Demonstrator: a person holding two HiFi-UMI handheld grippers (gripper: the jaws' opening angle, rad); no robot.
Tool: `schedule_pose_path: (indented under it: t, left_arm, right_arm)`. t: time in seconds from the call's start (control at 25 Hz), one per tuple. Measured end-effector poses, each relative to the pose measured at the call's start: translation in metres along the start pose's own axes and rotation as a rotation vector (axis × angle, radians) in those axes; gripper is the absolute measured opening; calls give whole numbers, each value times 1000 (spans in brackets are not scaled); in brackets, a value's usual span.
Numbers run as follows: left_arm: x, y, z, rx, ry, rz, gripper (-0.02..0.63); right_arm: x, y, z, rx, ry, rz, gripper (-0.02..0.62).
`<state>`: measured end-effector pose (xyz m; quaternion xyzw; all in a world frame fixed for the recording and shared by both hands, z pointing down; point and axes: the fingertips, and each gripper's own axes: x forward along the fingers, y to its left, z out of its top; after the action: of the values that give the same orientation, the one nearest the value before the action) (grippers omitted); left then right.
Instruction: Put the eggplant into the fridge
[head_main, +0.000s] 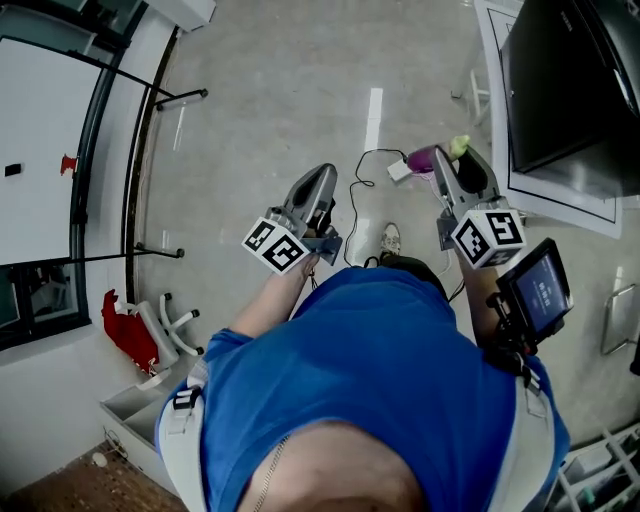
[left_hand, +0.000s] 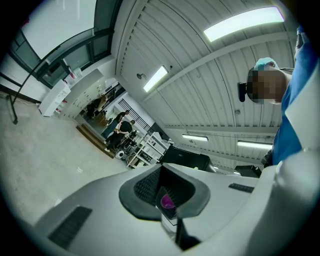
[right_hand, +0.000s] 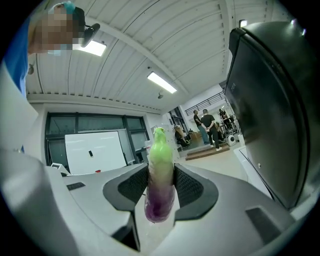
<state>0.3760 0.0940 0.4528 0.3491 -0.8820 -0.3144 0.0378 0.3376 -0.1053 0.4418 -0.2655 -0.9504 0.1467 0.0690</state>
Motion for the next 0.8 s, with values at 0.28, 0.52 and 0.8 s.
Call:
schedule_pose_path:
  t: [0.28, 0.52, 0.8]
  left_arm:
    - [89, 50, 35, 28, -28, -7, 8]
    - [114, 63, 41, 25, -9, -26, 9]
    - [163, 84, 51, 17, 25, -107, 9]
  right_arm:
    - [85, -45, 26, -9, 2, 48, 164]
    - [104, -55, 37, -14, -24, 40, 164]
    - [126, -80, 49, -18, -50, -37, 164]
